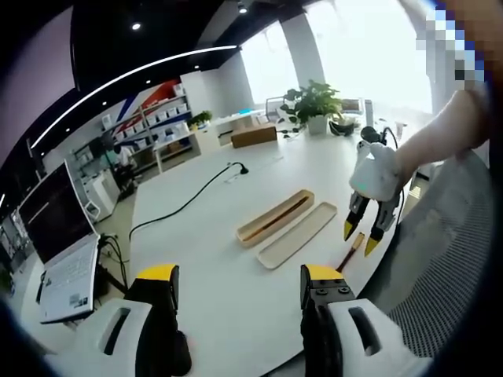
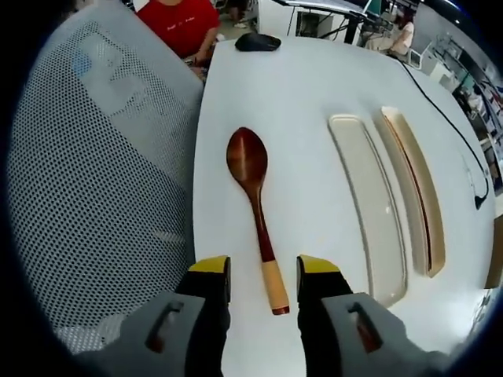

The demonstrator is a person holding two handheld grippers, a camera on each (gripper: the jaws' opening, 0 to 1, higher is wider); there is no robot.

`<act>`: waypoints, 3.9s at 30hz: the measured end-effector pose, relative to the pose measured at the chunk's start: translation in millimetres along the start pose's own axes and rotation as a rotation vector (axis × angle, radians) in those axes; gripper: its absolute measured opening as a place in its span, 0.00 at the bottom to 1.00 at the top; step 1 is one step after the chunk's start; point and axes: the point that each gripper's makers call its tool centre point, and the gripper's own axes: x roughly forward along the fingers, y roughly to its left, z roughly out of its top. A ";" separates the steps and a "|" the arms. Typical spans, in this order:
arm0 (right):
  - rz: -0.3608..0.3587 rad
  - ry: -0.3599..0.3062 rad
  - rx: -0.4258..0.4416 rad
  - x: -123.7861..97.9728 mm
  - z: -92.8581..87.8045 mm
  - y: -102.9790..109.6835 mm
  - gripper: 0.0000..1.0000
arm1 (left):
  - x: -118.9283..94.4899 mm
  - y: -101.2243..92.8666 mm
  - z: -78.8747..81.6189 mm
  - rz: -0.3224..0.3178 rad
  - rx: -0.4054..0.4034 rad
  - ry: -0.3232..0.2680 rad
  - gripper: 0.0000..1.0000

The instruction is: Arrange the utensils inside the cutlery case until each visible utensil rests in its matching compartment.

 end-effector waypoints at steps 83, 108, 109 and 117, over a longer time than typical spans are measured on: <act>-0.070 0.092 -0.024 -11.6 25.7 -62.1 0.00 | 1.1 -3.0 0.1 -0.012 0.020 0.006 0.64; -0.175 0.102 -0.056 -47.6 43.7 -137.8 0.00 | 1.1 -1.7 -0.7 -0.010 0.005 0.005 0.65; -0.175 0.104 -0.059 -47.7 45.0 -139.3 0.00 | 1.1 -1.5 -0.8 -0.010 0.006 0.005 0.65; -0.168 0.102 -0.068 -43.6 46.9 -139.7 0.00 | 2.3 -2.7 -2.3 -0.019 0.008 0.016 0.64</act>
